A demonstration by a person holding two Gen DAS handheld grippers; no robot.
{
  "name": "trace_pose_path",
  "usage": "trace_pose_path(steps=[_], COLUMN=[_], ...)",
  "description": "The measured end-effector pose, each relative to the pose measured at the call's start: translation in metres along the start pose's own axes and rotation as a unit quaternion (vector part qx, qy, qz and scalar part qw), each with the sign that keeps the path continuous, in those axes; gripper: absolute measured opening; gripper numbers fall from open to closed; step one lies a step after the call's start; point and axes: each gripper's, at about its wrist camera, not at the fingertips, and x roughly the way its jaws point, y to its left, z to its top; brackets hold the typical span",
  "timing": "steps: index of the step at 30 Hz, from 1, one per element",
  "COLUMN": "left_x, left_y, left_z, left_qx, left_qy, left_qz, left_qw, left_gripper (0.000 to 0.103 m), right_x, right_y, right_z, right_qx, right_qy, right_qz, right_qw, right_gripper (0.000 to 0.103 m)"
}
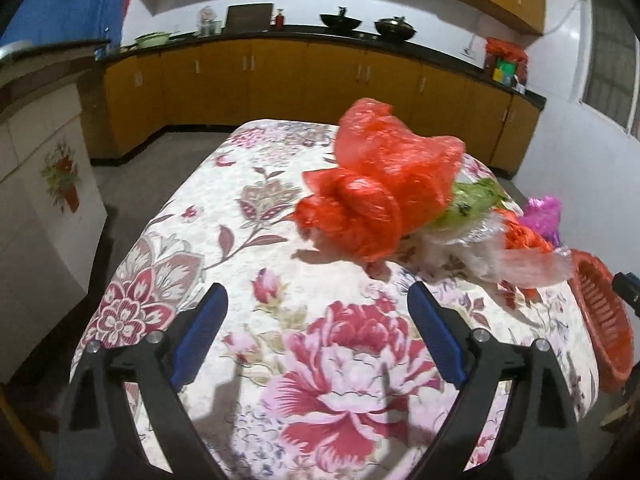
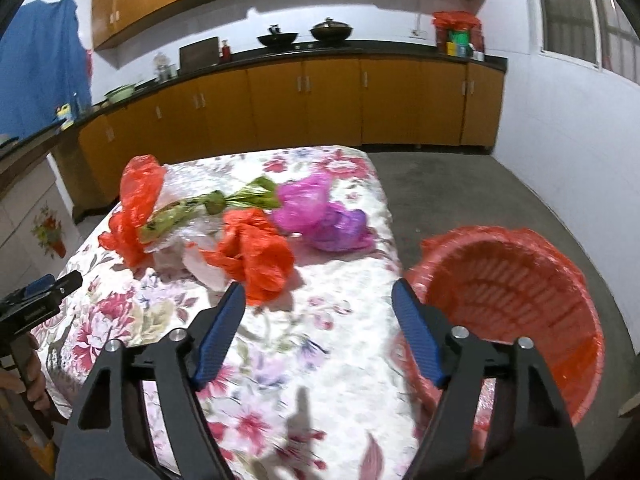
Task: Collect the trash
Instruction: 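Return to the table and grasp the large red bag with the left gripper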
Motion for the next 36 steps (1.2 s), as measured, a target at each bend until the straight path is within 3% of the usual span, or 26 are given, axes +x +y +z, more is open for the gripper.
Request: trace_pose_path(steps=[10, 20, 30, 32, 34, 36], left_x=[0.01, 0.037, 0.079, 0.086, 0.094, 0.099], left_y=[0.015, -0.005, -0.029, -0.029, -0.027, -0.026], left_z=[0.015, 0.045, 0.065, 0.065, 0.065, 0.064], left_qx=[-0.014, 0.001, 0.008, 0.004, 0.001, -0.001], left_qy=[-0.01, -0.02, 0.006, 0.013, 0.024, 0.033], left_qz=[0.024, -0.018, -0.038, -0.044, -0.055, -0.061], left_qw=[0.9996, 0.9996, 0.9992, 0.9989, 0.9982, 0.9976], left_gripper=[0.097, 0.097, 0.096, 0.092, 0.08, 0.073], right_x=[0.043, 0.103, 0.154, 0.16, 0.164, 0.168], right_y=[0.008, -0.01, -0.009, -0.008, -0.007, -0.005], right_z=[0.027, 0.044, 0.05, 0.051, 0.053, 0.053], right_qx=[0.016, 0.011, -0.019, -0.023, -0.031, -0.036], right_qy=[-0.005, 0.028, 0.069, 0.076, 0.08, 0.086], right_qz=[-0.026, -0.049, -0.037, -0.029, -0.022, -0.016], right_qw=[1.0, 0.998, 0.997, 0.996, 0.996, 0.996], right_gripper=[0.071, 0.084, 0.085, 0.085, 0.081, 0.073])
